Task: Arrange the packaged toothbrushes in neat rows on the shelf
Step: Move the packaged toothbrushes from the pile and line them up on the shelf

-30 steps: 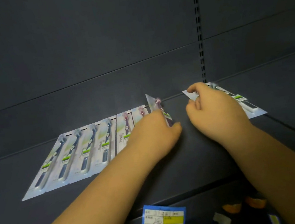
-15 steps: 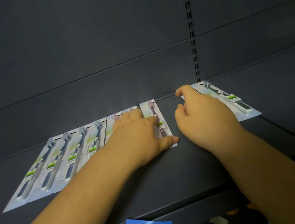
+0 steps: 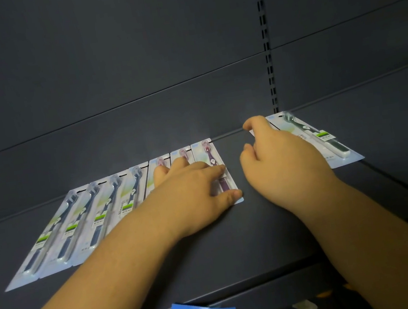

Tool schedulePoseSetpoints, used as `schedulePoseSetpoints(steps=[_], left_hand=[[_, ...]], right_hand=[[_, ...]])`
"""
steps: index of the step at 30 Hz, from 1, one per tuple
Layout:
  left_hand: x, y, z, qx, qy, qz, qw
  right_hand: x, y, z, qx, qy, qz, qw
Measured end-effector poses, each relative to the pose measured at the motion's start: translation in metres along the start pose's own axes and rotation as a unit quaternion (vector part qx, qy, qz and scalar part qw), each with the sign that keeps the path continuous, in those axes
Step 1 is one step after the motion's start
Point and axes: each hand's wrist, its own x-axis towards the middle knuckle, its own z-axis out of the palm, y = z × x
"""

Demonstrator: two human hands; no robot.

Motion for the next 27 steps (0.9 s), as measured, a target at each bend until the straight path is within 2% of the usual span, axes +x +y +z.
schedulePoseSetpoints(steps=[8, 12, 16, 19, 22, 27], left_hand=[[-0.004, -0.001, 0.002, 0.001, 0.009, -0.001, 1.000], [-0.019, -0.008, 0.005, -0.020, 0.058, -0.009, 0.998], [-0.043, -0.030, 0.009, -0.049, 0.140, -0.018, 0.989], [-0.061, -0.049, 0.009, -0.091, 0.186, -0.016, 0.978], [-0.085, -0.072, 0.005, -0.116, 0.235, -0.026, 0.965], [-0.138, -0.119, -0.003, -0.135, 0.269, -0.104, 0.948]], right_hand=[[0.000, 0.004, 0.002, 0.018, 0.008, 0.013, 1.000], [-0.002, 0.007, 0.002, 0.020, 0.013, 0.023, 0.999], [-0.003, 0.003, 0.000, 0.039, 0.026, 0.047, 0.998], [-0.010, -0.008, 0.001, 0.044, 0.030, 0.019, 0.998], [-0.020, -0.034, 0.004, 0.018, 0.000, -0.022, 1.000], [-0.041, -0.098, 0.014, 0.013, -0.018, -0.084, 0.996]])
